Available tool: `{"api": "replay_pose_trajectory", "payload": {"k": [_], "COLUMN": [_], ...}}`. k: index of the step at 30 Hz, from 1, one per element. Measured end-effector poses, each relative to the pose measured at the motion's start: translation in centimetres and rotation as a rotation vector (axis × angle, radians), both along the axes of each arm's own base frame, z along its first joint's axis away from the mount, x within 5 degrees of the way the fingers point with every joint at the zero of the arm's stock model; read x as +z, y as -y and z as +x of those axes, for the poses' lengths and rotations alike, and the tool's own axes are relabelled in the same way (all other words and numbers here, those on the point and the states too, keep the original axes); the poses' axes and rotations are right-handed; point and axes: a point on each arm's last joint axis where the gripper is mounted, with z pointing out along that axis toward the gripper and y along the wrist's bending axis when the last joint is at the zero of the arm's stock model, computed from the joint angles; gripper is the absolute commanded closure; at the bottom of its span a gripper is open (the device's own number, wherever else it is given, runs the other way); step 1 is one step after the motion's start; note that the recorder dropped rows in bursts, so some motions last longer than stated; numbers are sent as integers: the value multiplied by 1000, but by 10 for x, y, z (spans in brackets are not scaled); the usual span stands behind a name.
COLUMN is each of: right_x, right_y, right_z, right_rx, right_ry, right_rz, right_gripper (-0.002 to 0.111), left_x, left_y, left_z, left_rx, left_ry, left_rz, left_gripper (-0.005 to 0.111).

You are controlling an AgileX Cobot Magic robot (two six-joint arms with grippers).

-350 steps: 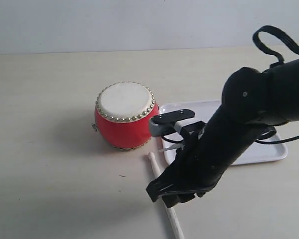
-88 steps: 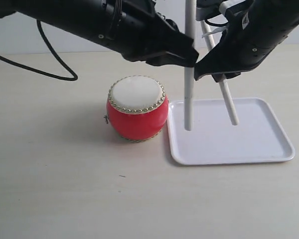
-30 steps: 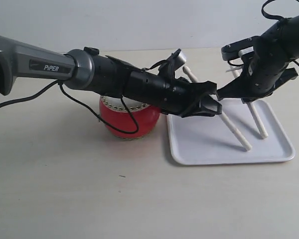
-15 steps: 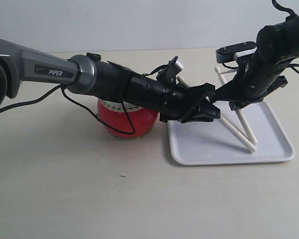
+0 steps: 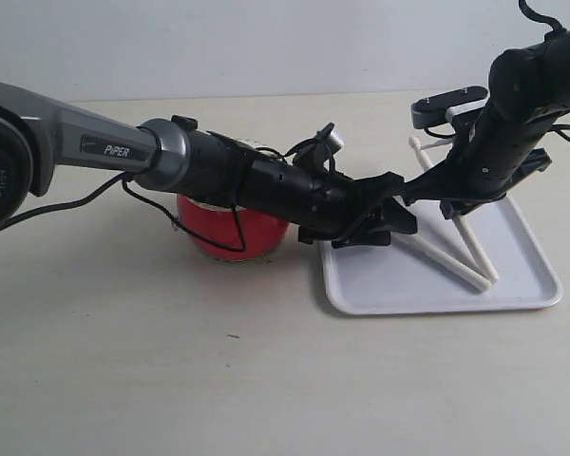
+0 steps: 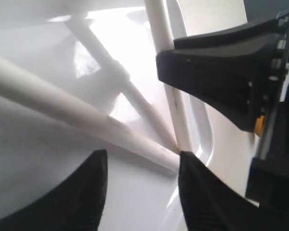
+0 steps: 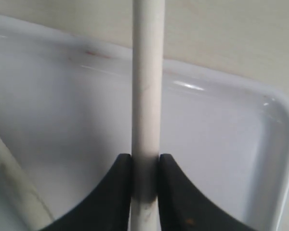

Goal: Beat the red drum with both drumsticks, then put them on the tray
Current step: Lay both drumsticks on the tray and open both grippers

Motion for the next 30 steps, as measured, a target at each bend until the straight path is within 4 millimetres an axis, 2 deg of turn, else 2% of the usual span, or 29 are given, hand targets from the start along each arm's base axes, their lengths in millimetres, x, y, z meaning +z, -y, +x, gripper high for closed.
{"api": "replay_pose_trajectory", "payload": {"k": [14, 17, 23, 27, 30], "right_x": [0, 0, 0, 11, 21], "right_y": [0, -1, 2, 2, 1], "right_z": [0, 0, -1, -2, -4], "right_rx": [-3, -6, -12, -27, -25], "right_ry": [0, -1, -14, 3, 23], "right_rz": [3, 8, 5, 21, 52], "right_gripper": [78, 71, 70, 71, 79], "left_x": [1, 7, 27, 41, 53], "left_y": [1, 0, -5, -7, -8], "left_z": [-1, -1, 1, 1, 1], "left_rx": [-6, -16, -25, -34, -39], "left_ry": [-8, -5, 42, 77, 103], "left_rz": [-12, -27, -28, -33, -42], "left_gripper": [61, 61, 61, 61, 67]}}
